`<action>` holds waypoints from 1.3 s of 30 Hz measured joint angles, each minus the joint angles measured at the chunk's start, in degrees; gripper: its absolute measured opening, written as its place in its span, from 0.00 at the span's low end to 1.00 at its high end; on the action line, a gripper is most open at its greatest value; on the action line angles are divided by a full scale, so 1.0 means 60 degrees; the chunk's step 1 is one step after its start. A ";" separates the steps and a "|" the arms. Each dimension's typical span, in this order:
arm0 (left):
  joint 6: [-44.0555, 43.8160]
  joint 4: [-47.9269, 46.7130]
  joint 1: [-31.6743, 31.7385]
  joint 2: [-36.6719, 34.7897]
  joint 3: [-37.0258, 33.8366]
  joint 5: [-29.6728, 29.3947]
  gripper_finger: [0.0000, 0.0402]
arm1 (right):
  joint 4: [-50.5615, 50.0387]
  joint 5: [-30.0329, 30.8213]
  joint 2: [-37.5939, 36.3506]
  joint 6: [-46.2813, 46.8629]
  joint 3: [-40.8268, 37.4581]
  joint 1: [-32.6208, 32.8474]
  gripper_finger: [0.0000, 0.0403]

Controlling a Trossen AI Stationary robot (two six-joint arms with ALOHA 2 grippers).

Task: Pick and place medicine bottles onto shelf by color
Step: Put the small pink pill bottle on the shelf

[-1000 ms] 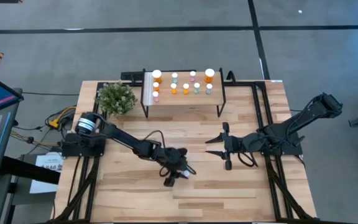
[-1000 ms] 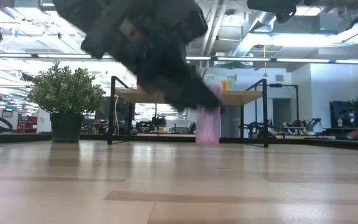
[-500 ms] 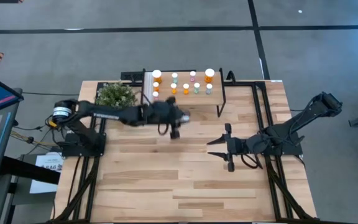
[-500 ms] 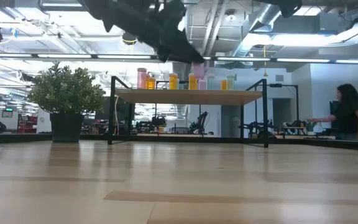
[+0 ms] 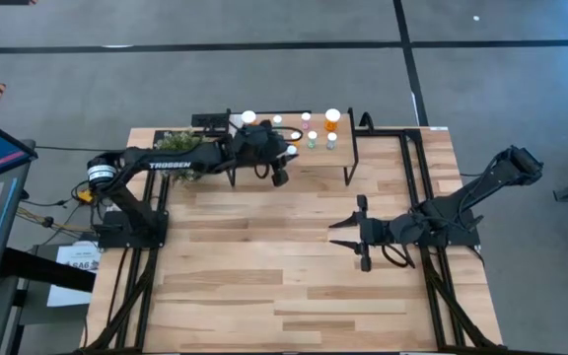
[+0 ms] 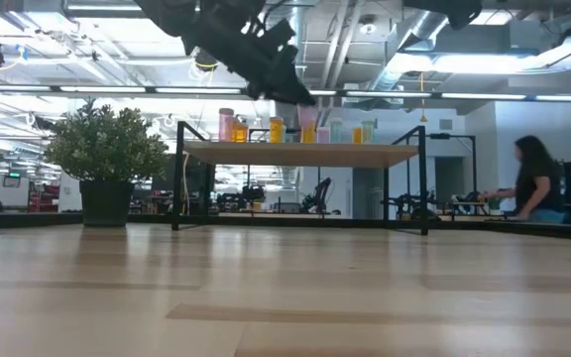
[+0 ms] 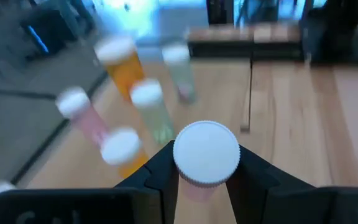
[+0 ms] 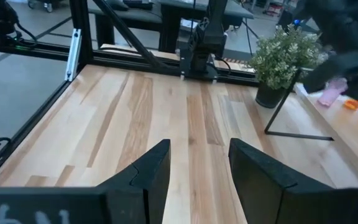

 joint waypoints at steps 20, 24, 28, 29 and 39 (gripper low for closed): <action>-0.0261 -0.1238 0.0361 0.0786 0.0650 0.0094 0.24 | -0.0041 0.0000 0.0004 0.0033 0.0004 -0.0004 0.46; -0.0272 -0.1259 0.0361 0.0785 0.0650 0.0086 0.24 | -0.0041 0.0000 0.0004 0.0033 0.0004 -0.0004 0.46; -0.0294 -0.1265 0.0358 0.0782 0.0647 0.0083 0.24 | -0.0038 0.0000 0.0004 0.0036 0.0004 -0.0004 0.46; -0.0294 -0.1268 0.0358 0.0782 0.0647 0.0083 0.24 | -0.0035 0.0000 0.0004 0.0036 0.0004 -0.0004 0.46; -0.0327 -0.1322 0.0358 0.0786 0.0615 0.0071 0.38 | -0.0035 0.0000 0.0004 0.0038 0.0004 -0.0004 0.46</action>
